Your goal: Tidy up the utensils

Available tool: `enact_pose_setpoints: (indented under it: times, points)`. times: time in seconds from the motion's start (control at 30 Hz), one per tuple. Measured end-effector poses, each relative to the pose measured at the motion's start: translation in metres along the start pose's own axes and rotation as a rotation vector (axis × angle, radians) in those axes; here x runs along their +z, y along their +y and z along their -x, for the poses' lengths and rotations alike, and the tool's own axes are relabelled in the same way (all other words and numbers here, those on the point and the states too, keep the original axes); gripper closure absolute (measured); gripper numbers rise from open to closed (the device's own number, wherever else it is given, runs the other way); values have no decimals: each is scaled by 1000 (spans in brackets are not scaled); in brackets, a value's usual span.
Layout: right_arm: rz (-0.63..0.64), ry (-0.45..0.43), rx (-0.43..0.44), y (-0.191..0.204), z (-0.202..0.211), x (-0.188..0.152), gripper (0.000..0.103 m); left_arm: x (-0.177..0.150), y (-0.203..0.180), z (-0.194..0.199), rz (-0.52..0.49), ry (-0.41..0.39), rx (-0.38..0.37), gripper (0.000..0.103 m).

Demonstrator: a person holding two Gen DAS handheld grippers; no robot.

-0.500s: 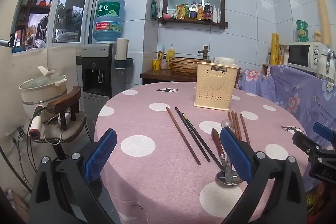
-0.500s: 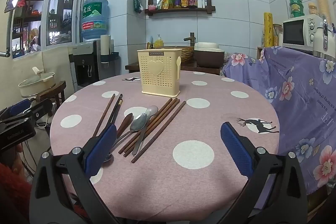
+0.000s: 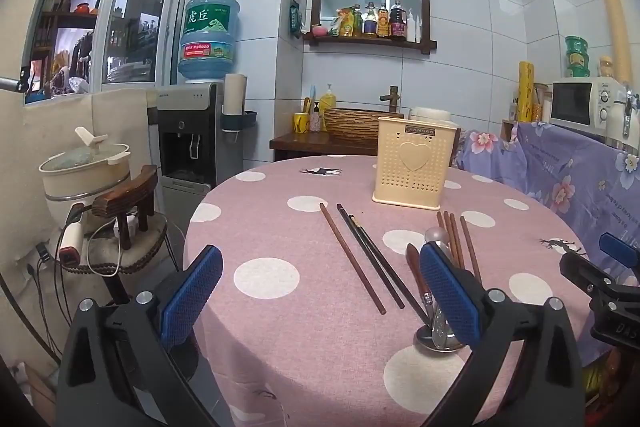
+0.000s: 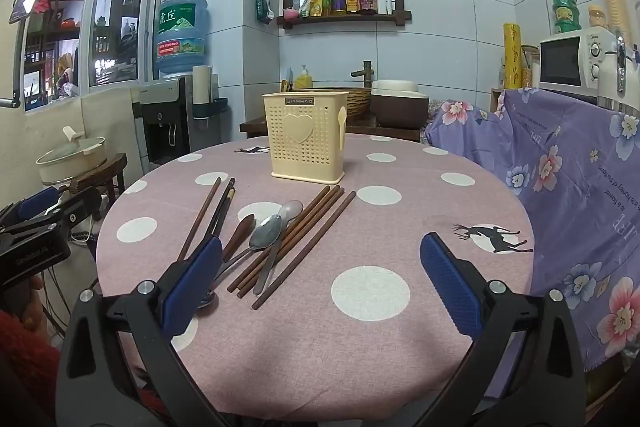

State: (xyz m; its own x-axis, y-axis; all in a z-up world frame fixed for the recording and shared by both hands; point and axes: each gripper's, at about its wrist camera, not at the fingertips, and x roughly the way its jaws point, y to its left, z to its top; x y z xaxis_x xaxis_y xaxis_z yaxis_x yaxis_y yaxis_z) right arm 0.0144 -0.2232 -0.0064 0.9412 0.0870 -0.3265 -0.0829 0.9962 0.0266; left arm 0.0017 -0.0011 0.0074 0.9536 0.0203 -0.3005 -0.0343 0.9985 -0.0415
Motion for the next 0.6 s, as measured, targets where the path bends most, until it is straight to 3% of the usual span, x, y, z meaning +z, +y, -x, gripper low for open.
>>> enact_pose_setpoints:
  times: [0.6]
  points:
    - [-2, 1, 5, 3, 1, -1, 5, -7, 5, -2, 4, -7, 8, 5]
